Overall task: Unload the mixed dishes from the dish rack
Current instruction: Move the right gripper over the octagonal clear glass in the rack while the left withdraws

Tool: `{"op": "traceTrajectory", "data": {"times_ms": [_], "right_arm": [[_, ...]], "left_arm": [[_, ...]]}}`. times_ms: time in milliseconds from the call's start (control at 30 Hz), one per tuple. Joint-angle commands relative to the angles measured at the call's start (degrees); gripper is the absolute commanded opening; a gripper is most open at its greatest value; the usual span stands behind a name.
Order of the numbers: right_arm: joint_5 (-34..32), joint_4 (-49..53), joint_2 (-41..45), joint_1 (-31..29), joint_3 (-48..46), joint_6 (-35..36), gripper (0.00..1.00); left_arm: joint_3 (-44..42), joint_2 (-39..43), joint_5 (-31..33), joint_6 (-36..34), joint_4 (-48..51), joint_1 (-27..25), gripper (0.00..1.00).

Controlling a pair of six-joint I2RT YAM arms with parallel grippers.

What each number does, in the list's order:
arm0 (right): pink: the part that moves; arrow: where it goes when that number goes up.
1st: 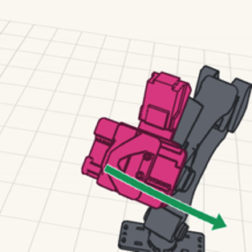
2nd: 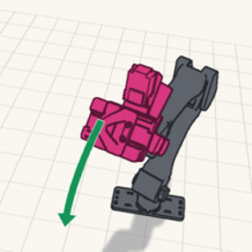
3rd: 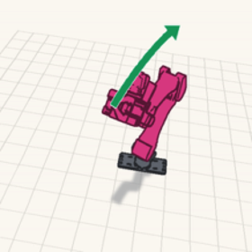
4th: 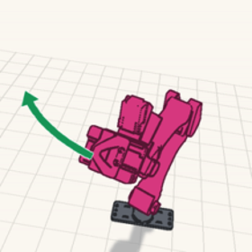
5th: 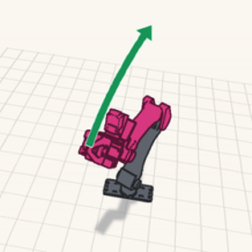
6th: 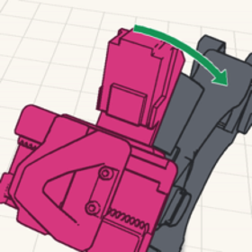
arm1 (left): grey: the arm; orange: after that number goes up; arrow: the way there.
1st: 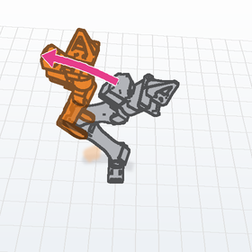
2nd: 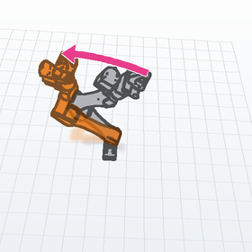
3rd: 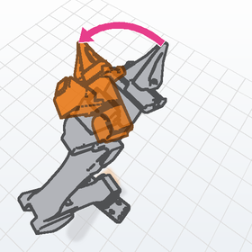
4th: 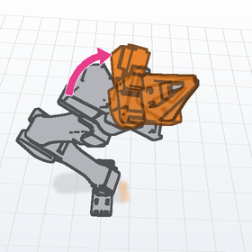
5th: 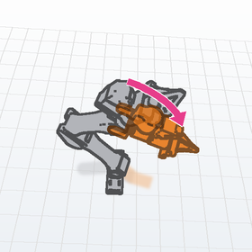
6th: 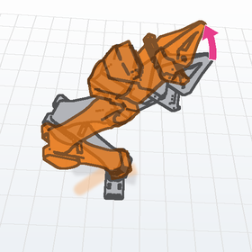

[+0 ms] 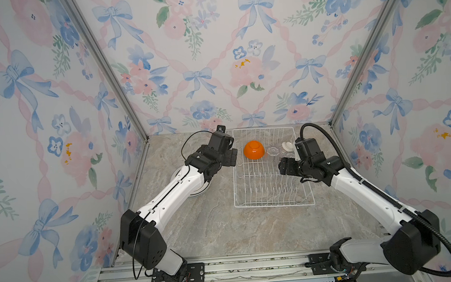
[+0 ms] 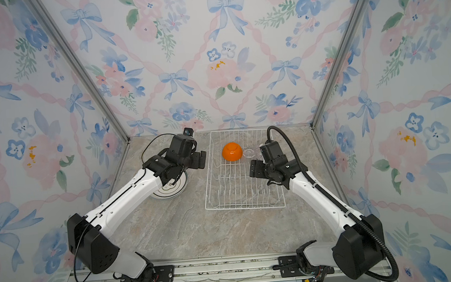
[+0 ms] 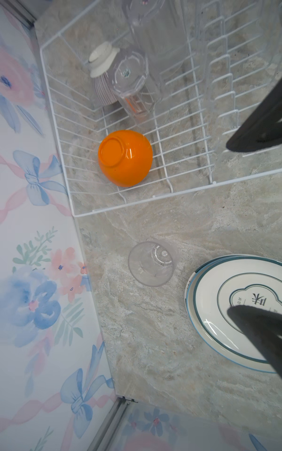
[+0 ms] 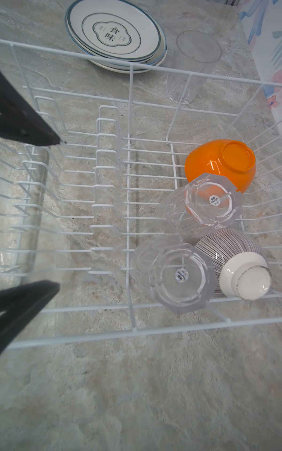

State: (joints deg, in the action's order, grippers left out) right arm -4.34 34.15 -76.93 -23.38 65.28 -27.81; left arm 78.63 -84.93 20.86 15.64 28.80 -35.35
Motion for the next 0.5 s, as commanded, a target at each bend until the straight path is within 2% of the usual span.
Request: {"op": "traceTrajectory", "data": {"times_ms": [0, 100, 267, 467], "right_arm": [[0.0, -1.2, -4.3, 1.4, 4.1, 1.0, 0.85], [1.2, -2.4, -8.5, 1.9, 7.4, 1.0, 0.83], [2.6, -4.3, -15.1, 1.8, 11.7, 0.0, 0.83], [1.2, -4.3, -22.3, 0.8, 16.2, 1.0, 0.83]], "left_arm": [[-8.0, 7.0, -4.8, 1.9, -9.2, -1.1, 0.98], [-13.1, 11.7, -7.3, 2.6, -11.0, -1.3, 0.98], [-20.7, 19.2, -5.8, 4.5, -12.5, -1.4, 0.98], [-28.4, 29.0, -5.2, 6.2, -16.3, -1.4, 0.98]]}}
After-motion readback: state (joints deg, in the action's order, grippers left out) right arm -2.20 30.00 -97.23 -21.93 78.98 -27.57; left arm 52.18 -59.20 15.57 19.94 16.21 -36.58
